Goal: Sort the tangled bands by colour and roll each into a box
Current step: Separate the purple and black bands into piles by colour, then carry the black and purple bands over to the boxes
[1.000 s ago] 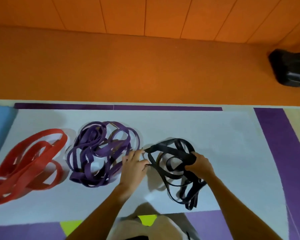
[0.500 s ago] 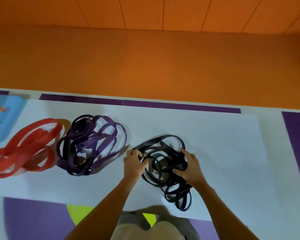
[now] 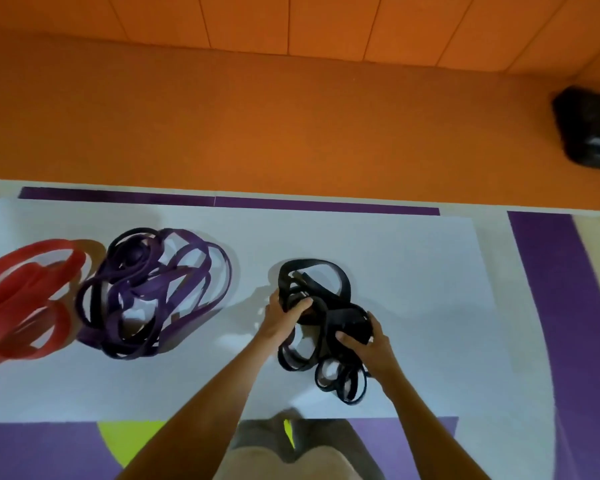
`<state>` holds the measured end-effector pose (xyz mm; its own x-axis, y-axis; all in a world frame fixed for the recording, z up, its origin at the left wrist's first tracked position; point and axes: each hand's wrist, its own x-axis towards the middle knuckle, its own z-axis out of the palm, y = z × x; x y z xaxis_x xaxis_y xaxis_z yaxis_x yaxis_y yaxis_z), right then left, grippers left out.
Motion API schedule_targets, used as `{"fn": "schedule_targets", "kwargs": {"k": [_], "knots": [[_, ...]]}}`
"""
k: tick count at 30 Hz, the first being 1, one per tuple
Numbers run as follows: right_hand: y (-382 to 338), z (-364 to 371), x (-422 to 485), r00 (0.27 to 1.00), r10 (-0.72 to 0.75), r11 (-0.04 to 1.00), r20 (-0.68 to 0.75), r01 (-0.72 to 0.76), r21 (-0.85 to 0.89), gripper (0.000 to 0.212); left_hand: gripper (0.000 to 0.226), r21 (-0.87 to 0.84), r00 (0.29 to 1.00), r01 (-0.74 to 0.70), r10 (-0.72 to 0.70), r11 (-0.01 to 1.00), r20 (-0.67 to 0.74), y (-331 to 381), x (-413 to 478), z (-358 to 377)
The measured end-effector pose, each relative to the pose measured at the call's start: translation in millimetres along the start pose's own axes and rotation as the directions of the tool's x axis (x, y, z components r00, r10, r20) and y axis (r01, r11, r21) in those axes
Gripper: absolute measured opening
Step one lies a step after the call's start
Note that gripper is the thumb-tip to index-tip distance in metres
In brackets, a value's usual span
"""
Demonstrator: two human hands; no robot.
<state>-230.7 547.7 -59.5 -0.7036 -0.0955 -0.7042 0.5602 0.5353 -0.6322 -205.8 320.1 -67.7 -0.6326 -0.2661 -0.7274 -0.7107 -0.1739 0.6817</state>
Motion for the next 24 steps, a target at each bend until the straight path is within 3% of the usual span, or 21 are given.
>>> {"fn": "schedule_targets", "kwargs": {"k": [3,9,14,18,24], "knots": [[-11,12,-14,1.000,0.004,0.986,0.023,-0.008,0.167,0.077,0.095,0.011,0.997,0.042,-0.042,0.999,-0.060,-1,1,13],[-12,15,-14,0.999,0.048,0.941,0.011,-0.049,0.336,0.042,0.070,-0.049,0.992,0.053,-0.058,0.997,-0.108,-18,0,21],[-7,22,5,1.000,-0.025,0.945,-0.015,0.029,0.326,0.058,0.057,0.003,0.999,-0.011,0.011,1.000,-0.036,-41,-16,17],[-10,26,12,0.988,0.015,0.928,0.152,-0.071,0.367,0.052,0.054,-0.079,0.998,-0.006,0.010,0.997,0.061,-42,-35,32],[-3,31,8,0.964,-0.036,0.914,0.263,-0.075,0.399,0.039,0.065,-0.195,0.997,-0.054,0.042,0.979,-0.067,-41,-53,35]]}}
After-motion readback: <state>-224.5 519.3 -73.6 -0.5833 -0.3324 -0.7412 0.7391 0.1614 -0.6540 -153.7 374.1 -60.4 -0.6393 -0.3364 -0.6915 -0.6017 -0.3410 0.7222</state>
